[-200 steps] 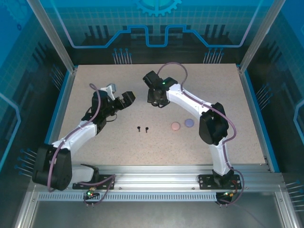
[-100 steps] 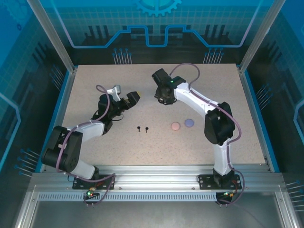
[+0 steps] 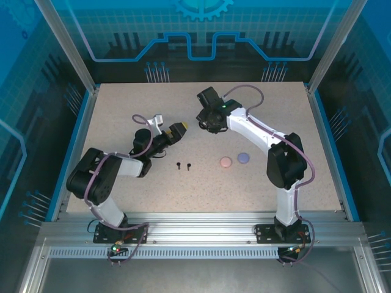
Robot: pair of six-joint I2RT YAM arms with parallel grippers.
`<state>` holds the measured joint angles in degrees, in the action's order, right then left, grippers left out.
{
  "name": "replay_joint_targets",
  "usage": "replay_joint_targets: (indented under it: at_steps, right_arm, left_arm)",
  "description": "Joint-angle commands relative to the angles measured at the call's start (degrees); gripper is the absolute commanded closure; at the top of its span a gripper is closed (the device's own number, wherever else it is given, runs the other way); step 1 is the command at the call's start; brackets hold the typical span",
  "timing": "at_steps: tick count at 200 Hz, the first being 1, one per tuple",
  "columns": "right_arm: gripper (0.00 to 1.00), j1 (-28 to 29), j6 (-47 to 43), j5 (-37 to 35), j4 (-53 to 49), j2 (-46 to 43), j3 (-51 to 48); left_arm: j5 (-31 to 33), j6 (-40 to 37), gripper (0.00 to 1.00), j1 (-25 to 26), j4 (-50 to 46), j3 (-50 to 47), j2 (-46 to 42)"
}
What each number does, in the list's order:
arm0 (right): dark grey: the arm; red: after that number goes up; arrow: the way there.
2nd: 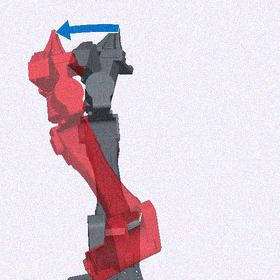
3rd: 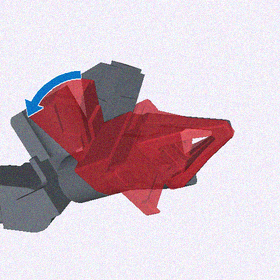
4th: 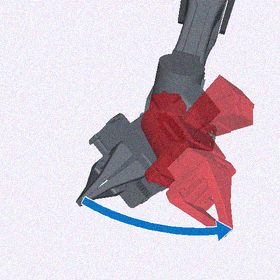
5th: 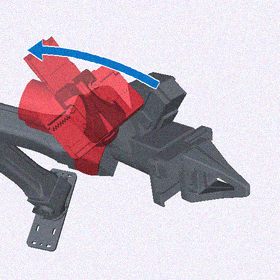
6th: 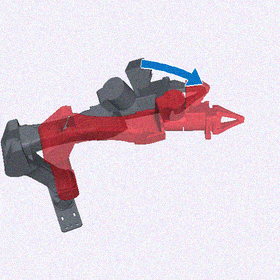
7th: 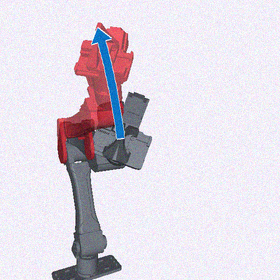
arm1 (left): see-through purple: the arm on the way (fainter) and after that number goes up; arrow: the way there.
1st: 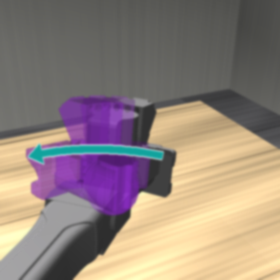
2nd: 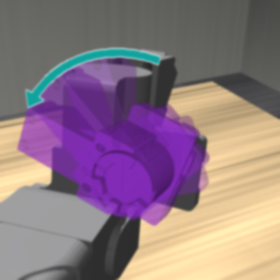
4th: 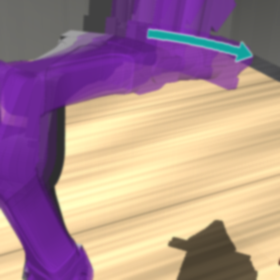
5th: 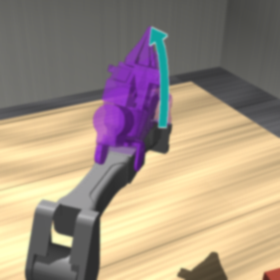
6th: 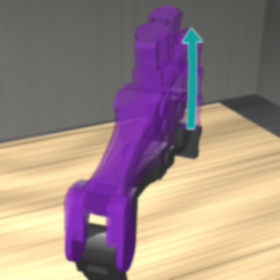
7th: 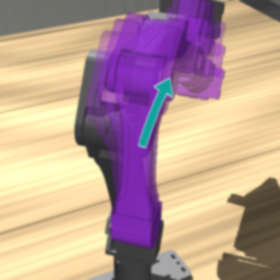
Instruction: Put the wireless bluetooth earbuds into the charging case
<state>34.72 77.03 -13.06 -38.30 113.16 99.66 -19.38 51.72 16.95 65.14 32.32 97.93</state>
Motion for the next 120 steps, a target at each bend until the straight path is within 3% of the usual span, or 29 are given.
replay_joint_targets:
  at_steps: [1, 120]
  right_arm:
    - [0.62, 0.4, 3.1, 0.7, 0.9, 0.9, 2.8]
    - [0.62, 3.9, 3.3, 0.3, -0.5, 4.5, 8.4]
  left_arm:
    - [-0.8, 2.9, 0.01, 0.7, 10.4, -0.8, 3.1]
    - [0.0, 2.5, 0.09, 2.6, 9.8, 1.3, 6.0]
